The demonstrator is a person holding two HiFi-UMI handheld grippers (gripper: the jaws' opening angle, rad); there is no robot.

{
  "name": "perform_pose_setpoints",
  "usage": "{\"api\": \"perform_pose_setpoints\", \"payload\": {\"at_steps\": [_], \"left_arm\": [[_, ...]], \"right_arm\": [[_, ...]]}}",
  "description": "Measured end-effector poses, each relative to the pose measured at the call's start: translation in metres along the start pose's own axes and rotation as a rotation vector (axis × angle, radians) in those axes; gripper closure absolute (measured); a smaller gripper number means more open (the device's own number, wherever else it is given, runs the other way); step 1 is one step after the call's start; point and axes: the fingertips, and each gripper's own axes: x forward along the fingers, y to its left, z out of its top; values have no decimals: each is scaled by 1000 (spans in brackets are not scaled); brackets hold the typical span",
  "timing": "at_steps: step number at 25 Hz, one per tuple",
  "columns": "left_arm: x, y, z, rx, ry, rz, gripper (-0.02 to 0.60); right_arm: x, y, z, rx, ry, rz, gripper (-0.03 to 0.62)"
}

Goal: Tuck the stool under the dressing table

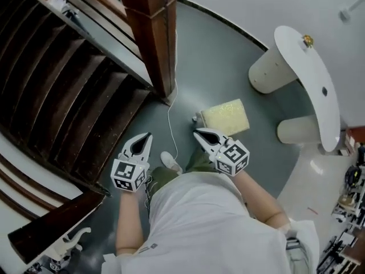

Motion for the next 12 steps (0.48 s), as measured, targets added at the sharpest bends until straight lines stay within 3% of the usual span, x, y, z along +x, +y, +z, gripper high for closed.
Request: {"api": "perform_pose_setpoints", "payload": {"at_steps": [4, 12], "left_arm": [[56, 8, 8, 0, 58, -121, 580], [180, -40, 47, 128, 176, -361, 580]], "right_arm": [[-9, -41, 0, 37, -8, -126, 585], [-67, -131, -13, 199, -71, -357, 585]]}}
